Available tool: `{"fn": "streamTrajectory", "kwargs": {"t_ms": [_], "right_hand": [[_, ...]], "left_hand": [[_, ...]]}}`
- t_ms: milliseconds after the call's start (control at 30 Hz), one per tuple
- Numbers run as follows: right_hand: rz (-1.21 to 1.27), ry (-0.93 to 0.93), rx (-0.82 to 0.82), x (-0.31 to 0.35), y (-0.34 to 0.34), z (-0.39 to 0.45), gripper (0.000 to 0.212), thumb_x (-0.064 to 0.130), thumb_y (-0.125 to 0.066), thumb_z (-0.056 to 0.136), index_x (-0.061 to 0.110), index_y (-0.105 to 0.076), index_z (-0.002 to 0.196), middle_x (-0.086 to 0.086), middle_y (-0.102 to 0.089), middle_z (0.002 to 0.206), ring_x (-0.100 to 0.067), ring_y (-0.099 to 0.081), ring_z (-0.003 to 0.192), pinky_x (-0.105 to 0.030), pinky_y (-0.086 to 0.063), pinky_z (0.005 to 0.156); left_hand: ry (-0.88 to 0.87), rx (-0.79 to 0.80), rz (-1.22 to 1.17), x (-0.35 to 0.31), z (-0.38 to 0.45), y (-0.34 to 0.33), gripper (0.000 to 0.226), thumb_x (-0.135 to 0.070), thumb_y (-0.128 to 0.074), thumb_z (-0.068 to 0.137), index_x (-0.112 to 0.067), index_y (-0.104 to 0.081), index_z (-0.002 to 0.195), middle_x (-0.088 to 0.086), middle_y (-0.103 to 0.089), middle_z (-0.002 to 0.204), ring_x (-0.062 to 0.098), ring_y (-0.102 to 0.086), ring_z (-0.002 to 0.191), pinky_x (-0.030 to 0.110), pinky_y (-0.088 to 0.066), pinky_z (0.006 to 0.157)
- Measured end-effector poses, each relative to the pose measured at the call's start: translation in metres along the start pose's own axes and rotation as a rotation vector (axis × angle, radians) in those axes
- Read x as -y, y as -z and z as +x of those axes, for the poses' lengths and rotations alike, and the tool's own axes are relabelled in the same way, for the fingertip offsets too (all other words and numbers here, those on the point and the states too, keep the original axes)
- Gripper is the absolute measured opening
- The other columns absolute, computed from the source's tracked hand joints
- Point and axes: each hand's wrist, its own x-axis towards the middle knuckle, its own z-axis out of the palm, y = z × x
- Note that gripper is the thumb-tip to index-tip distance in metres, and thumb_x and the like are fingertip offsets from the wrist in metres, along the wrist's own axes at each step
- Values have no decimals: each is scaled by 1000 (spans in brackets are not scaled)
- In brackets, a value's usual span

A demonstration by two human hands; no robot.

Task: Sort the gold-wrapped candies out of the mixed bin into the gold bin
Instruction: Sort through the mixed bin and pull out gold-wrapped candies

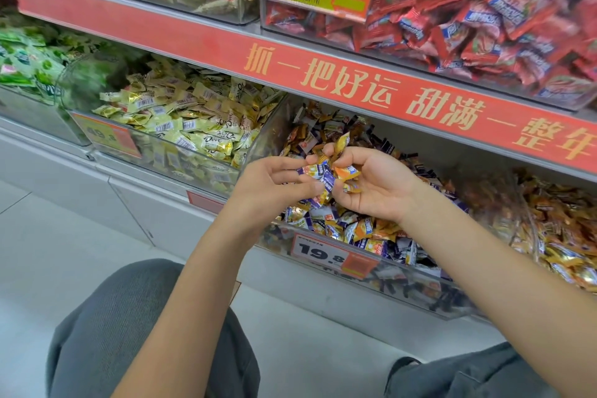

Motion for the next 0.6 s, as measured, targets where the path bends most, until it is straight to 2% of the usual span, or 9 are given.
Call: {"fn": "streamTrajectory", "kwargs": {"t_ms": [133, 267, 367, 467, 600], "right_hand": [[-121, -15, -51, 7, 2, -3, 27, -2, -39, 90, 10, -62, 84, -13, -63, 106, -25, -65, 84, -27, -57, 52], [-180, -8, -129, 15, 3, -6, 26, -5, -39, 89, 8, -62, 91, -13, -69, 105, -28, -69, 83, -32, -59, 57], [40, 3, -216, 20, 12, -8, 23, -9, -39, 86, 2, -58, 95, -22, -65, 104, -36, -66, 85, -35, -58, 54], [272, 34, -298, 20, 21, -14, 27, -11, -39, 79, 5, -56, 92, -21, -61, 89, -24, -56, 70, -27, -51, 45], [447, 81, -230, 14, 28, -43, 30, -15, -38, 52, 4, -55, 66, -10, -51, 67, -13, -39, 60, -16, -32, 37]], "left_hand": [[-43, -62, 53, 4, 0, -3, 33, -12, -81, 71, -17, -68, 101, 0, -73, 85, 11, -70, 73, 24, -55, 68], [-88, -187, 63, 5, 2, -4, 19, -3, -80, 71, -11, -69, 84, 5, -70, 80, 14, -65, 65, 18, -51, 58], [-112, -248, 124, 7, 3, -2, 13, 0, -77, 72, -12, -72, 75, 9, -71, 74, 14, -64, 64, 17, -51, 58], [-147, -259, 183, 9, 3, -2, 18, 2, -72, 75, -16, -71, 73, 5, -70, 72, 9, -61, 60, 16, -51, 56], [-200, -251, 300, 12, 4, -2, 19, 1, -68, 77, -17, -70, 76, -5, -66, 70, 3, -54, 55, 11, -47, 53]]}}
